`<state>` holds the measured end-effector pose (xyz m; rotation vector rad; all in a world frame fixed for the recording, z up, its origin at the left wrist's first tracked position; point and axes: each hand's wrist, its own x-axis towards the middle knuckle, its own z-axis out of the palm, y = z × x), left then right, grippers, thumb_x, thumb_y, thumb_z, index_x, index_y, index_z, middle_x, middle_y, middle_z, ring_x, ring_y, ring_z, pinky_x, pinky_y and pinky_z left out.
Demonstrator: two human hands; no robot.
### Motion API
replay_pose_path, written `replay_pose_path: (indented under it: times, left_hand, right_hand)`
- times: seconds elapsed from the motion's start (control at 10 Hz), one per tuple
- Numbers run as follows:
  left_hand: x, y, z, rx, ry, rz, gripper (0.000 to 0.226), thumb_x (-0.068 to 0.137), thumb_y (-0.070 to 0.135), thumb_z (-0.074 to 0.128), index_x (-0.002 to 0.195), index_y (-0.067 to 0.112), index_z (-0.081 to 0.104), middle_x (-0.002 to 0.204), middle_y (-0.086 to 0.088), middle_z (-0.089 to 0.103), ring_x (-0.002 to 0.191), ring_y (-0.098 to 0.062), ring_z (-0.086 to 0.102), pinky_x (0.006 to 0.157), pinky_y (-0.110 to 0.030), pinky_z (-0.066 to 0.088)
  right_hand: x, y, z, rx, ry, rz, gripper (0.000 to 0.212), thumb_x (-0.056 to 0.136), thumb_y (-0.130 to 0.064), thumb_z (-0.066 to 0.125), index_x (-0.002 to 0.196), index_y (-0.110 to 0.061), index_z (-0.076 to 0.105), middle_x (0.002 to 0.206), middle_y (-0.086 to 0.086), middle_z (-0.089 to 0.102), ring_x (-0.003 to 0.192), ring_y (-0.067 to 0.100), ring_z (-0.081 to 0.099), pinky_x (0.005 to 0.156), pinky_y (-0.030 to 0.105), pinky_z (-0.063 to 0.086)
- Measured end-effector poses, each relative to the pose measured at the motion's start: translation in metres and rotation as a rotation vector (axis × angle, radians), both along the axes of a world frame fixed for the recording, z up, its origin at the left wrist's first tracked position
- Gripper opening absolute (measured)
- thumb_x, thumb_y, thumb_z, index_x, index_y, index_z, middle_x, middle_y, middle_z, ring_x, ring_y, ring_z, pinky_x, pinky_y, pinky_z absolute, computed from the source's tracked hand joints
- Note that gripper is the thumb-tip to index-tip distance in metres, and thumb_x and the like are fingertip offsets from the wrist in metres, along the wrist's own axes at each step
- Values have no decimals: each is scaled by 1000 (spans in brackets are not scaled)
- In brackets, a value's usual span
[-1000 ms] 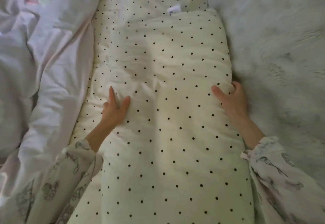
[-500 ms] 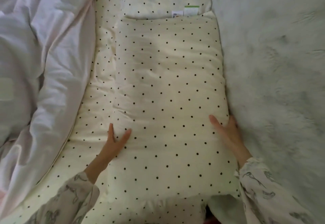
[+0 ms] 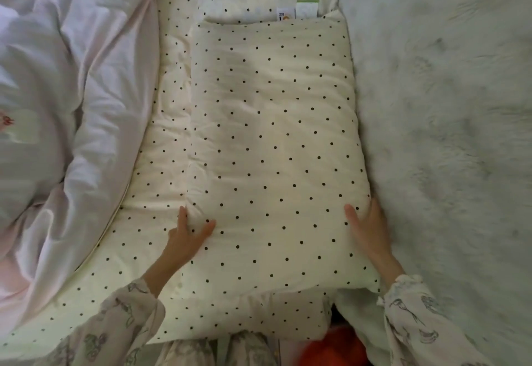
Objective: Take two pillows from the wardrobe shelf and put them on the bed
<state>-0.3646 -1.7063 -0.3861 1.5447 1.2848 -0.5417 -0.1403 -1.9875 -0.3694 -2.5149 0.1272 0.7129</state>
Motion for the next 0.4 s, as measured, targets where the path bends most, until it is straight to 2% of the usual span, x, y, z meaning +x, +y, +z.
replay_pose_path:
  times: [0.1,0.2,0.3,0.4]
  left_hand:
    - [-1,-14,7,350,-81,-239,83,83,58,49,143,42,-7,156,-13,-4,142,-36,6,106,-60,25]
    - [10,-35,8,552,-147,-603,81,82,64,42,142,44,-8,155,-5,-21,142,-30,-15,108,-63,10]
    - [20,-53,5,553,-121,-732,86,77,70,46,143,44,-3,152,-4,-27,140,-28,-24,106,-65,8]
    - [25,-55,2,493,-55,-719,92,73,70,53,143,45,-1,152,-1,-29,139,-26,-25,105,-66,11]
  right_hand:
    - [-29,-5,2,-36,-53,25,73,88,-43,49,146,-16,14,150,11,26,136,28,26,110,46,24]
    - [-50,-4,6,-100,-25,69,73,90,-46,43,147,-22,5,156,11,7,142,26,10,113,50,17]
    - [-65,-1,8,-144,20,114,76,89,-49,43,147,-27,-1,157,8,-4,143,25,-1,112,55,14]
    - [-61,4,15,-162,60,113,78,89,-48,47,147,-27,0,157,7,-6,143,25,-3,112,54,13]
